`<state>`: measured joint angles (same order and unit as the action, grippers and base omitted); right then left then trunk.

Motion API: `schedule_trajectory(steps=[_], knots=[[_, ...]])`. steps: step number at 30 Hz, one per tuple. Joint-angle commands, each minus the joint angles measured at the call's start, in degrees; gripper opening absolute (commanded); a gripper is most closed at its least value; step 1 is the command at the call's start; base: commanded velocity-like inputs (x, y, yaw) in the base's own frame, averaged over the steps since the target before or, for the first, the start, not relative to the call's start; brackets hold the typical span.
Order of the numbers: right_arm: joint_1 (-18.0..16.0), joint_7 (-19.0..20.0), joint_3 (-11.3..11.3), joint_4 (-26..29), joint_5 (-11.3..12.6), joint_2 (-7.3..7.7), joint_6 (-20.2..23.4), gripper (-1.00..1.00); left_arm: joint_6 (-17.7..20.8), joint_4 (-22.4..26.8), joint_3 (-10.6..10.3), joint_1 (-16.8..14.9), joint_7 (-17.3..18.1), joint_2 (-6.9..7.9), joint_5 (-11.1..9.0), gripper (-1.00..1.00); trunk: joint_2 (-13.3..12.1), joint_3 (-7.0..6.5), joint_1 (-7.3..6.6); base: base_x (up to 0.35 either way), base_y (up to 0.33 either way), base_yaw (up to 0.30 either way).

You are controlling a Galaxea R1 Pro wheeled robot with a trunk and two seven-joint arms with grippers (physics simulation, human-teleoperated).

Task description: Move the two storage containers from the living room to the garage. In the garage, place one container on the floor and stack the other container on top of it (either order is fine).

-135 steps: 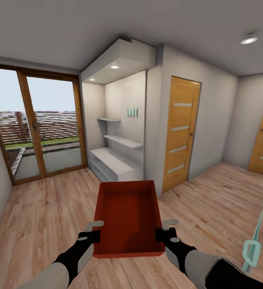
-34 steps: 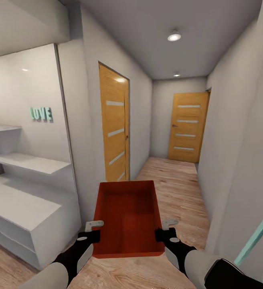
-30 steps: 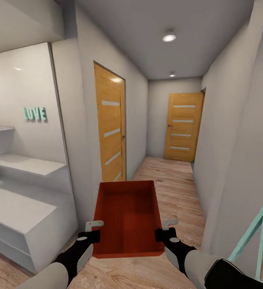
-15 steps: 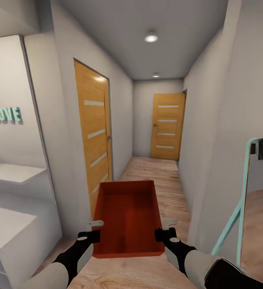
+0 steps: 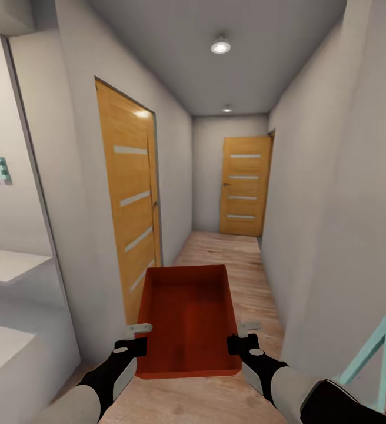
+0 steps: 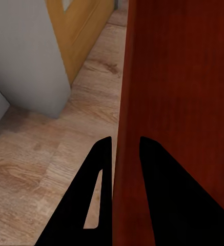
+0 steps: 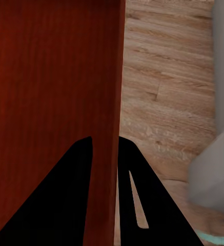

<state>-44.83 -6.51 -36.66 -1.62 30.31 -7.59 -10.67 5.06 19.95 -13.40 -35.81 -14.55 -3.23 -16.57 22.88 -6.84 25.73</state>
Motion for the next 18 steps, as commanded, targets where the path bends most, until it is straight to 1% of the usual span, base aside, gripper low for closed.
schedule_trajectory(steps=[1,18], knots=[[0.00,2.83,1.86,-0.13,-0.08,-0.04,-0.14,-1.00,-1.38,0.27,2.76,-0.05,-2.94,0.06,0.95,-1.00,0.04,0.02,0.05,0.321,0.000,0.000],[0.00,2.84,1.86,-0.13,-0.08,-0.05,-0.14,-1.00,-1.39,0.27,2.76,-0.05,-2.94,0.02,0.93,-1.00,0.04,0.02,0.05,0.321,0.000,0.000]])
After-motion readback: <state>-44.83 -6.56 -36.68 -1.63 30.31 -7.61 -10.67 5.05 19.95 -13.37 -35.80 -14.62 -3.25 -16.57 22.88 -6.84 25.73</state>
